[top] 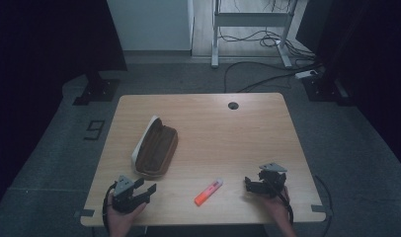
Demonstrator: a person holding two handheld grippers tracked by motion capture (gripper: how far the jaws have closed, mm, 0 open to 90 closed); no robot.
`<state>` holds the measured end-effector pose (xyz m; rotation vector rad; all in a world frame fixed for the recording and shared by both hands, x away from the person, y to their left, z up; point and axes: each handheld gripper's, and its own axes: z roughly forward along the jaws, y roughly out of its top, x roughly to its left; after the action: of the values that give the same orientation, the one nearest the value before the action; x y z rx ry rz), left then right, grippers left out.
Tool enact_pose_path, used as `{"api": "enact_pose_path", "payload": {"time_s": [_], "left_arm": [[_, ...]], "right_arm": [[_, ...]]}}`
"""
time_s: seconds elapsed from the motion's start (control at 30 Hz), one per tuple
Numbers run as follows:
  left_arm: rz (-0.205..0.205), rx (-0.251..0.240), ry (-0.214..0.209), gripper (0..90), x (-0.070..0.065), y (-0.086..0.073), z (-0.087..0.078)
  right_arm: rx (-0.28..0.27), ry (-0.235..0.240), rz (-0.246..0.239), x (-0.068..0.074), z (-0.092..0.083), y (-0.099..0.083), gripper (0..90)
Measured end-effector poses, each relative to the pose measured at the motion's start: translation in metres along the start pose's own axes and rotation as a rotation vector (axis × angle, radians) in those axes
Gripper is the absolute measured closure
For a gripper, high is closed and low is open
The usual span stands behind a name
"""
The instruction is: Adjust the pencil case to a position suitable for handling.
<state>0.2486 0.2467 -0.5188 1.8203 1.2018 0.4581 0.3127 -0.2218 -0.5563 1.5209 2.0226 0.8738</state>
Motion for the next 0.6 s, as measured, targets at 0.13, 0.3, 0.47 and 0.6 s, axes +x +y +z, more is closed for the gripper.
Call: {"api": "enact_pose_path", "payload": {"time_s": [0.13, 0.3, 0.47, 0.6], "left_arm": [[-0.004, -0.015, 0.006, 40.4, 0.002, 0.002, -0.005], [-0.002, -0.025, 0.026, 39.1, 0.007, 0.006, -0.012], [-0.012, -0.023, 0.037, 36.8, 0.011, 0.006, -0.014], [-0.027, -0.027, 0.05, 35.0, 0.014, 0.006, -0.014]], "right_arm": [[0.0, 0.0, 0.0, 0.0, 0.0, 0.0, 1.8], [0.0, 0.0, 0.0, 0.0, 0.0, 0.0, 1.8], [0.0, 0.0, 0.0, 0.0, 0.0, 0.0, 1.8], [0.0, 0.0, 0.0, 0.0, 0.0, 0.0, 1.8]]}}
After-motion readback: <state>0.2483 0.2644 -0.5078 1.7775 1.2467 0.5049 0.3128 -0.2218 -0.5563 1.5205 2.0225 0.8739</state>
